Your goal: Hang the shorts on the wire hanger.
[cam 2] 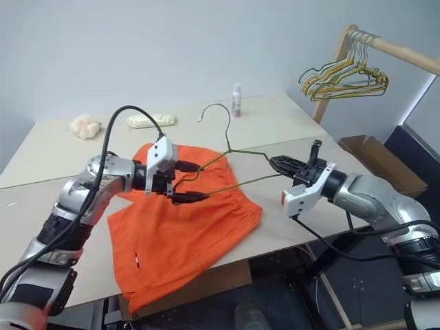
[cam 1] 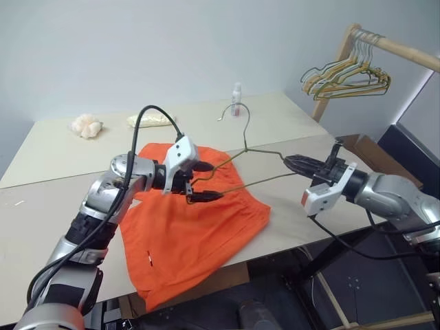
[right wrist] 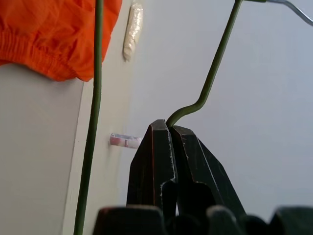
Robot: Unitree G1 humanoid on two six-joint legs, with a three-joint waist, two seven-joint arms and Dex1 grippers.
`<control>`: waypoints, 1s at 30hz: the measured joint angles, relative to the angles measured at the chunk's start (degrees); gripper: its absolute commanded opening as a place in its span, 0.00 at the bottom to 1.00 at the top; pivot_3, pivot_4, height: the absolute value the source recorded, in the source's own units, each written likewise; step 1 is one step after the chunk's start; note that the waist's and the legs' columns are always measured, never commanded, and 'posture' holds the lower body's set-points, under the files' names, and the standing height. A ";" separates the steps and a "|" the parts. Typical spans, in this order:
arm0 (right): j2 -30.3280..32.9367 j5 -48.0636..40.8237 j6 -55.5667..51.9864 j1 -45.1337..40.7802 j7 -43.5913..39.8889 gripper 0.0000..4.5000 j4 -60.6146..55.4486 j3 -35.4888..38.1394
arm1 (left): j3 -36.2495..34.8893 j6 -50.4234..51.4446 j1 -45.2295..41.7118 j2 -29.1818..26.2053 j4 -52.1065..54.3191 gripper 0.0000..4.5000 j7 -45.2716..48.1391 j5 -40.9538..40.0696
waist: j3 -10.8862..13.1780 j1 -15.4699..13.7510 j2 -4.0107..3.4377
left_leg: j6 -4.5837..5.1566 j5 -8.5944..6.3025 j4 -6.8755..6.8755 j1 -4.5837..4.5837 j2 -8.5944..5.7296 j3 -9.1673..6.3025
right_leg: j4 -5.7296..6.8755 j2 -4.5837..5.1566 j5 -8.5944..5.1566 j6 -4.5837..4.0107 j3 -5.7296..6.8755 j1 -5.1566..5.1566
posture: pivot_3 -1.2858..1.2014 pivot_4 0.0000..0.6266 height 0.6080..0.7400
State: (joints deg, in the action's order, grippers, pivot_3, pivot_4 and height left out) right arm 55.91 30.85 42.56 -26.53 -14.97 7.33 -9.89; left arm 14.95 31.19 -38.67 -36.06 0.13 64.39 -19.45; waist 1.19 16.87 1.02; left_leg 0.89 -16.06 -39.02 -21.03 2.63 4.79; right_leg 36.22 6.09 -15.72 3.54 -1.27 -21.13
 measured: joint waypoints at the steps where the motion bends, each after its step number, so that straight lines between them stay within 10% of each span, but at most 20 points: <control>1: -0.15 0.17 -0.01 -0.16 0.00 0.01 0.06 0.01 | 0.64 0.04 0.00 -0.55 0.00 1.00 0.68 0.53 | 0.00 0.00 0.00 | 0.00 0.00 0.00 0.00 0.00 0.00 | 0.00 0.00 0.00 0.00 0.00 0.00 | 0.40 0.00 1.00; 6: -0.37 1.58 0.00 -0.49 0.19 0.00 1.43 0.04 | 1.12 1.78 0.08 -0.99 0.02 0.87 1.17 1.87 | 0.00 -0.23 0.00 | 0.01 -0.01 0.00 -0.01 -0.01 0.01 | -0.01 0.02 0.00 0.00 -0.01 0.00 | 0.40 0.00 1.00; 18: -0.49 3.32 0.64 -2.56 1.53 0.00 4.12 0.17 | 0.53 4.08 0.39 -0.98 0.07 0.01 0.02 2.19 | 0.00 -0.26 0.00 | 0.01 0.00 0.00 -0.01 -0.01 0.01 | 0.01 0.03 0.00 0.01 -0.02 0.00 | 0.41 0.00 1.00; 25: -0.47 3.20 1.48 -2.59 1.52 0.00 4.07 0.23 | -0.40 4.48 0.48 -1.01 0.00 0.00 -0.49 2.18 | 0.00 -0.25 0.00 | 0.01 0.00 0.00 0.00 -0.01 0.02 | 0.01 0.03 0.01 0.01 -0.04 0.00 | 0.41 0.00 1.00; 30: 0.99 -2.30 4.07 -1.61 -2.32 0.32 3.62 0.22 | -0.68 4.51 0.52 -1.52 0.03 0.00 0.94 1.41 | 0.00 -0.25 0.00 | 0.02 0.00 0.00 -0.01 -0.01 0.01 | 0.00 0.03 0.01 0.01 -0.03 0.00 | 0.41 0.00 1.00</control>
State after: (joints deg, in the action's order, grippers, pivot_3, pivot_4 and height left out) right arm 56.91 28.54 46.63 -28.13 -17.30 10.95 -9.67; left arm 14.27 35.70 -38.15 -37.57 0.16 65.34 -18.04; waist 1.19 16.62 1.02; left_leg 0.91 -16.06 -39.02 -21.04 2.62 4.80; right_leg 36.21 6.12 -15.71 3.55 -1.30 -21.13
